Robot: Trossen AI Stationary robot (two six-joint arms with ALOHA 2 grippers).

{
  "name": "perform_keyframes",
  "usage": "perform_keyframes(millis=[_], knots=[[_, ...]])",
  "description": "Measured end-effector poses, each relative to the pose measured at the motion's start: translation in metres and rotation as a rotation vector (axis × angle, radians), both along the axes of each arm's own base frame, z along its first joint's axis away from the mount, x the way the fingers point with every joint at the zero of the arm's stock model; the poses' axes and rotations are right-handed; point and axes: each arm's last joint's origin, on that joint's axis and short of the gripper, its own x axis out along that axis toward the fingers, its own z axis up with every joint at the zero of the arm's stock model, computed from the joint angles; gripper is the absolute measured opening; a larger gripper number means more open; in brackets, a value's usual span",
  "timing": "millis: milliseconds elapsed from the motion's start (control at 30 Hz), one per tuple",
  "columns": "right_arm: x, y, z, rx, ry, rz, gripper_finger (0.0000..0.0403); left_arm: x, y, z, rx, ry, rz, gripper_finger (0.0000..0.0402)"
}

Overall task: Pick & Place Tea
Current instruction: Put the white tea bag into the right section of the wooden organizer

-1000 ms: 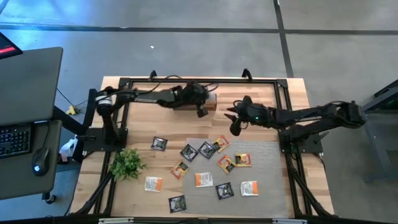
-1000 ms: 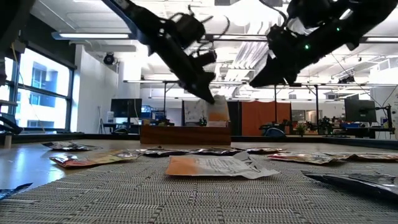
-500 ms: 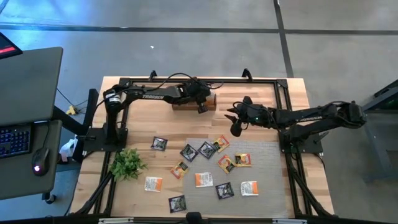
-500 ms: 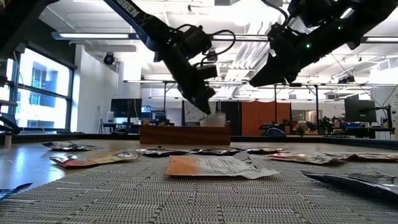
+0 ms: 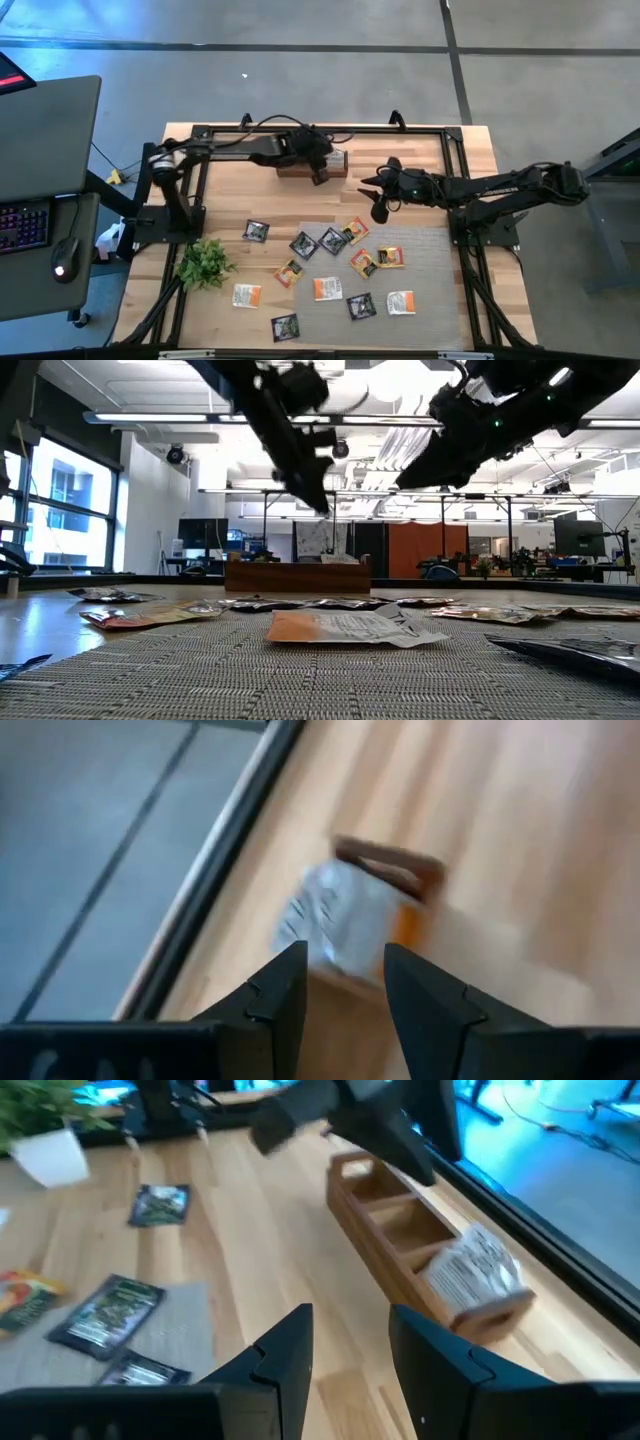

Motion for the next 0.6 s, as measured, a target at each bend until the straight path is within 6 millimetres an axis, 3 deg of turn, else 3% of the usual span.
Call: perform_keyframes(millis=[100,200,267,433,600], knots=[[0.004,0.008,0.006,0.009,-0.018,0.073,0.013,-0.007,-0.023,0.021,0.008,-0.032,-0.053,0.0131],[0.007,0.018,0.011,-0.01,-0.03,0.141,0.013,-0.023,-0.051,0.049,0.019,-0.093,-0.124,0.0131],[0.008,0.026,0.015,-0.034,-0.037,0.173,0.013,-0.038,-0.068,0.058,0.018,-0.093,-0.162,0.0131],[0.018,0.05,0.014,-0.056,-0.017,0.289,0.013,-0.075,-0.104,0.05,-0.056,-0.104,-0.197,0.0131],[0.036,0.083,0.006,-0.059,0.039,0.531,0.013,-0.104,-0.129,0.015,-0.131,-0.171,-0.187,0.0131]])
